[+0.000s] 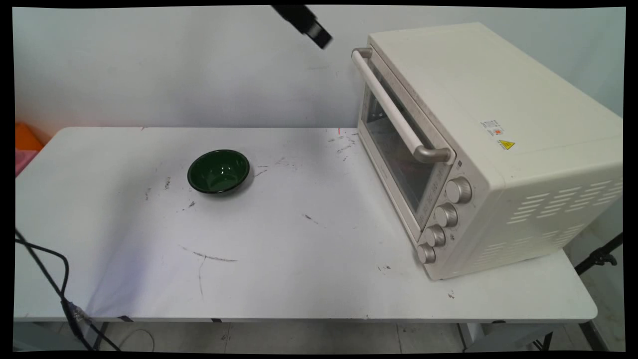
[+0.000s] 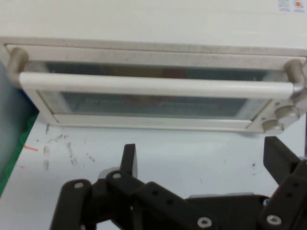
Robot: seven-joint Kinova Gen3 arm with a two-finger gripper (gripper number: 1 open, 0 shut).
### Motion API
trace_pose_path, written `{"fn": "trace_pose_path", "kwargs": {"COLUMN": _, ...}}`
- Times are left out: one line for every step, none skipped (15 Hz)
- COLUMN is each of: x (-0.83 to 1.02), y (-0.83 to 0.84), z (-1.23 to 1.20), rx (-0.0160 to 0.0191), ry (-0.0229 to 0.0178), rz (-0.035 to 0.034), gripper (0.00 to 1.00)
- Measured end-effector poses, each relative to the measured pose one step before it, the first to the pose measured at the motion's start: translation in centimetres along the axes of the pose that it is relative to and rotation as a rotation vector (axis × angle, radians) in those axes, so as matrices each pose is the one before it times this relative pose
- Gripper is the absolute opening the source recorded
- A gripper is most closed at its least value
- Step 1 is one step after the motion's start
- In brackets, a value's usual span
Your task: Open the oven
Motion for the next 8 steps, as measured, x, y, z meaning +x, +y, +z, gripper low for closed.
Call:
{"fn": "trace_pose_path", "kwargs": {"x": 0.504, "y": 0.094, "z": 1.101, "rx": 0.00089, "ry": -0.00762, "rz": 0.00389, "gripper": 1.00}}
{"fn": "trace_pose_path", "kwargs": {"x": 0.565, "y": 0.067, "z": 1.285, "rx": 0.00143, "ry": -0.00863, "rz": 0.00371, "gripper": 1.00}}
{"fn": "trace_pose_path", "kwargs": {"x": 0.476, "y": 0.023, "z": 1.100, "rx": 0.00133, "ry": -0.00700, "rz": 0.00264, "gripper": 1.00}}
{"fn": "trace_pose_path", "kwargs": {"x": 0.299, "y": 0.008, "z": 0.742, "rx": 0.00101, "ry": -0.00502, "rz": 0.00132, "gripper": 1.00}}
{"fn": "trace_pose_path", "kwargs": {"x": 0.477, "y": 0.001, "z": 1.214, "rx": 0.00210, "ry": -0.00799, "rz": 0.00131, "gripper": 1.00}}
{"fn": "trace_pose_path", "kwargs": {"x": 0.435, "y": 0.020, "z": 1.049, "rx": 0.00033, "ry": -0.00629, "rz": 0.00229, "gripper": 1.00}}
{"fn": "trace_pose_path", "kwargs": {"x": 0.381, "y": 0.003, "z": 0.980, "rx": 0.00075, "ry": -0.00569, "rz": 0.00149, "gripper": 1.00}}
{"fn": "trace_pose_path", "kwargs": {"x": 0.391, "y": -0.006, "z": 1.067, "rx": 0.00130, "ry": -0.00607, "rz": 0.00090, "gripper": 1.00}}
